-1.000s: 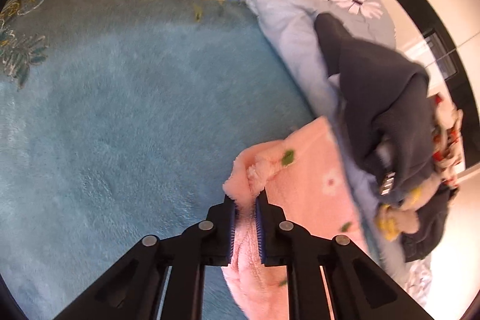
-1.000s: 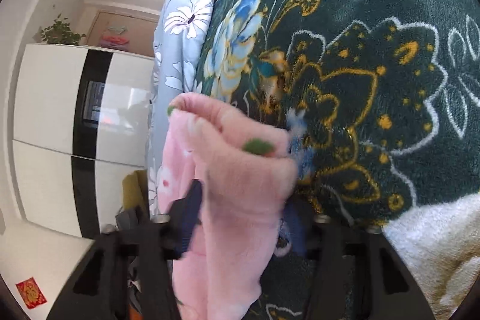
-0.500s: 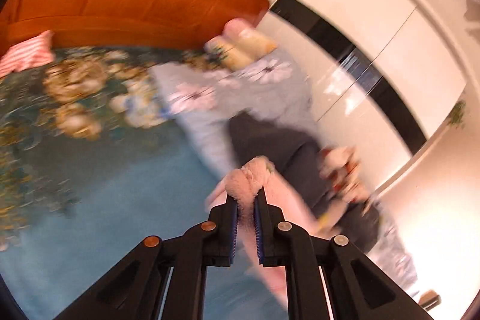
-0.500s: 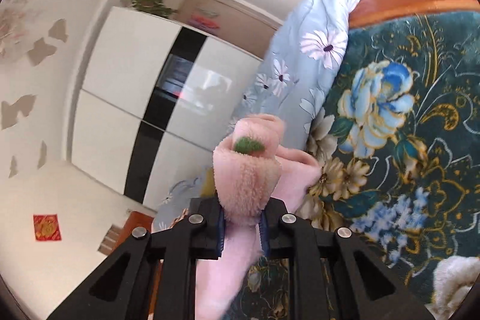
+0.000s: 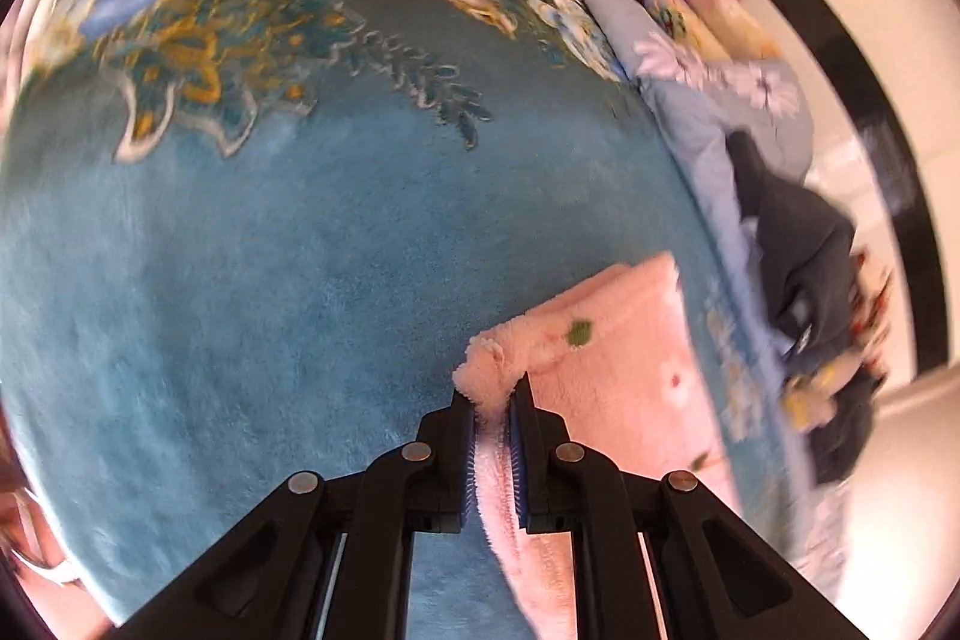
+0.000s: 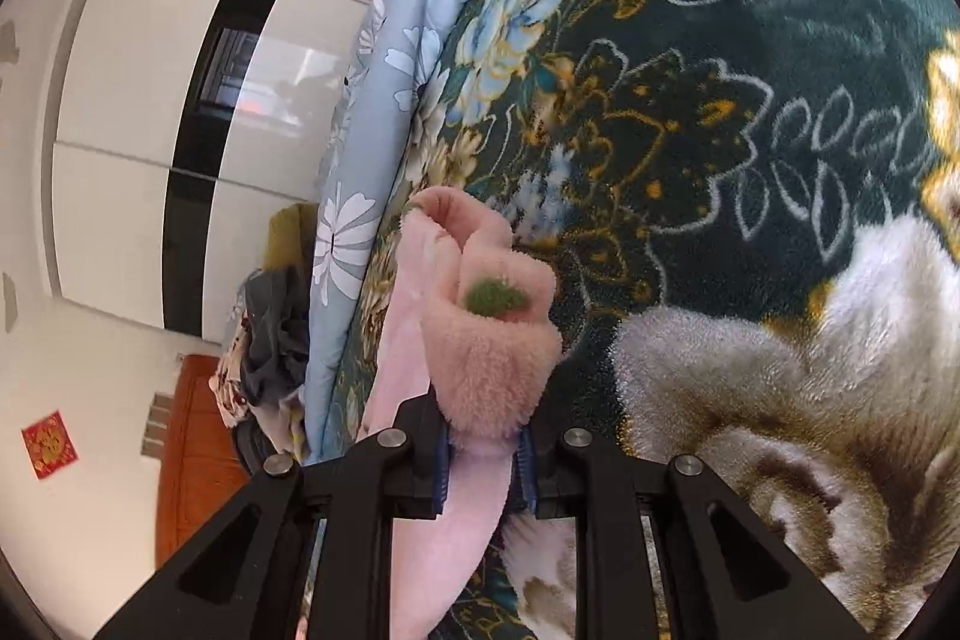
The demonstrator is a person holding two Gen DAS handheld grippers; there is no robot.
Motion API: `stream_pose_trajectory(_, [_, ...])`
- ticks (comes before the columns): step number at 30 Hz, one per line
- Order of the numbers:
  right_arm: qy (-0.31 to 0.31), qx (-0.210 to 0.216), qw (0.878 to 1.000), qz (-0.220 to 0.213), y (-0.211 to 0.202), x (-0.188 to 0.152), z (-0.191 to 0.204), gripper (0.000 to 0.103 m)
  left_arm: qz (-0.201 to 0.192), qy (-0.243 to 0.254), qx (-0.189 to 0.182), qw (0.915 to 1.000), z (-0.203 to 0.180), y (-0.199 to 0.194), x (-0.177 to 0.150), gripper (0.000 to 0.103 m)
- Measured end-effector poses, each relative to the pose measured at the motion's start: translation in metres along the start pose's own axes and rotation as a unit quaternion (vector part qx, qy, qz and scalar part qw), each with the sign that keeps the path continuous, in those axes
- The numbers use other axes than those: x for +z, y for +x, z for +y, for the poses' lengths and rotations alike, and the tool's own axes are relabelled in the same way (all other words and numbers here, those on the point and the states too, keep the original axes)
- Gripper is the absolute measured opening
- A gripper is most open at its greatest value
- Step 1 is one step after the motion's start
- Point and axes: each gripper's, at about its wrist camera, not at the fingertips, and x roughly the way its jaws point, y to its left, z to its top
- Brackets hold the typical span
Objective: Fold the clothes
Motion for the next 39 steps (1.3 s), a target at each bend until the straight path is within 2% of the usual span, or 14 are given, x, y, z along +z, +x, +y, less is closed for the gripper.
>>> stream_pose_trajectory(4, [0.012, -0.003, 1.000, 0.010, -0.004, -0.003, -0.010, 0.020, 0.013, -0.001, -0.005, 0.9999, 0.000, 0.003, -0.001, 0.015])
stream_pose_trajectory(8, [0.022, -0.004, 1.000, 0.018, -0.015, -0.007, -0.018, 0.026, 0.034, -0.008, -0.014, 0.9993, 0.008, -0.003, 0.000, 0.020])
stream_pose_trajectory(12, [0.000, 0.000, 1.000, 0.025, -0.021, -0.006, -0.009, 0.026, 0.024, -0.024, 0.010, 0.9994, 0.021, -0.021, 0.000, 0.025])
stream_pose_trajectory(15, [-0.003, -0.004, 0.999, 0.034, -0.024, -0.001, -0.008, 0.029, 0.020, -0.054, 0.010, 0.9983, 0.037, -0.034, 0.002, 0.027])
stream_pose_trajectory(17, [-0.005, -0.008, 0.999, 0.045, -0.027, 0.004, -0.011, 0.035, 0.016, -0.053, 0.011, 0.9984, 0.041, -0.043, 0.002, 0.028])
stream_pose_trajectory(19, [-0.001, -0.013, 0.999, 0.050, -0.035, 0.013, -0.017, 0.037, 0.006, -0.045, 0.009, 0.9990, 0.038, -0.051, 0.000, 0.029])
stream_pose_trajectory(20, [0.007, -0.018, 0.999, 0.041, -0.043, 0.019, -0.022, 0.037, 0.001, -0.042, 0.002, 0.9991, 0.035, -0.054, 0.000, 0.029])
stream_pose_trajectory(22, [0.017, -0.018, 1.000, -0.004, -0.064, 0.029, -0.027, 0.039, -0.002, -0.047, -0.028, 0.9985, 0.027, -0.058, -0.004, 0.030])
stream_pose_trajectory(25, [0.000, -0.010, 0.999, -0.039, -0.075, 0.037, -0.011, 0.040, 0.003, -0.039, -0.072, 0.9967, -0.003, -0.060, -0.014, 0.030])
stream_pose_trajectory(28, [-0.053, -0.003, 0.998, -0.030, -0.061, 0.036, 0.026, 0.040, 0.012, 0.011, -0.090, 0.9958, -0.046, -0.059, -0.032, 0.030])
stream_pose_trajectory(32, [-0.155, 0.025, 0.987, 0.030, -0.005, 0.013, 0.097, 0.042, 0.041, 0.090, -0.111, 0.9889, -0.105, -0.050, -0.073, 0.031])
stream_pose_trajectory(36, [-0.237, 0.052, 0.963, 0.120, 0.068, -0.028, 0.151, 0.044, 0.085, 0.164, -0.109, 0.9767, -0.159, -0.030, -0.119, 0.040])
stream_pose_trajectory(39, [-0.294, 0.049, 0.934, 0.195, 0.123, -0.063, 0.181, 0.044, 0.100, 0.249, -0.090, 0.9592, -0.198, -0.016, -0.152, 0.044])
